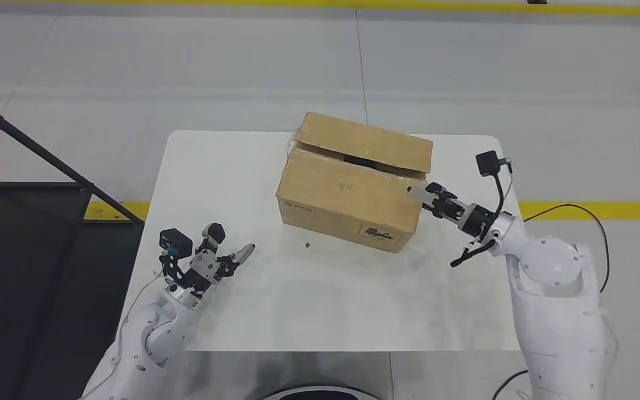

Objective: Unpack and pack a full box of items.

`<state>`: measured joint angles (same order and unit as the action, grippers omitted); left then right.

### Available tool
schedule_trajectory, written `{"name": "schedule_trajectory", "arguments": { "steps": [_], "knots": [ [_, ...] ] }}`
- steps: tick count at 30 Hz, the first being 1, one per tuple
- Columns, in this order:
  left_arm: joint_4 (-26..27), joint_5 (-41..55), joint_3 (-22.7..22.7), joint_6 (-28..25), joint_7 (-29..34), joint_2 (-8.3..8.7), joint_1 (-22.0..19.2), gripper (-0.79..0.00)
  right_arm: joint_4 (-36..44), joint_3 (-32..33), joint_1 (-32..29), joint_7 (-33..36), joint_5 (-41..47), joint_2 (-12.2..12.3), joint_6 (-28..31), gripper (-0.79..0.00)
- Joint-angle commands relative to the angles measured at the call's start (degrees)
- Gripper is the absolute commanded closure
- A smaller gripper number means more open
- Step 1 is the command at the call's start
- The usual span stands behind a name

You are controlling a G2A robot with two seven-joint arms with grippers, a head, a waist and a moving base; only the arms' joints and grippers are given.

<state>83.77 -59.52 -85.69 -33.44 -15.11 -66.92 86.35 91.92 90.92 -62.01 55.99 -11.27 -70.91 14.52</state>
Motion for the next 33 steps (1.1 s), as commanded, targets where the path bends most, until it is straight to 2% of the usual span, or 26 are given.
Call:
{"name": "schedule_trajectory", "arguments": {
  "steps": [1, 9, 15, 22, 33],
  "knots": [
    [0.0, 0.0, 0.0, 0.0, 0.0, 0.0, 0.0, -0.785, -0.42, 0.02, 0.28, 0.33, 2.33, 0.11, 0.32, -0.785],
    [0.0, 0.0, 0.0, 0.0, 0.0, 0.0, 0.0, -0.785, -1.7, -0.43, 1.41, 3.38, 9.08, 0.74, 1.76, -0.785],
    [0.0, 0.0, 0.0, 0.0, 0.0, 0.0, 0.0, -0.785, -4.73, -0.55, 2.22, 8.31, 18.89, 1.19, 4.13, -0.785],
    [0.0, 0.0, 0.0, 0.0, 0.0, 0.0, 0.0, -0.785, -6.84, -0.71, 2.88, 6.96, 19.26, 1.78, 2.95, -0.785],
    [0.0, 0.0, 0.0, 0.0, 0.0, 0.0, 0.0, -0.785, -9.17, -2.99, 4.03, 10.68, 25.03, 2.41, 5.34, -0.785]
  ]
}}
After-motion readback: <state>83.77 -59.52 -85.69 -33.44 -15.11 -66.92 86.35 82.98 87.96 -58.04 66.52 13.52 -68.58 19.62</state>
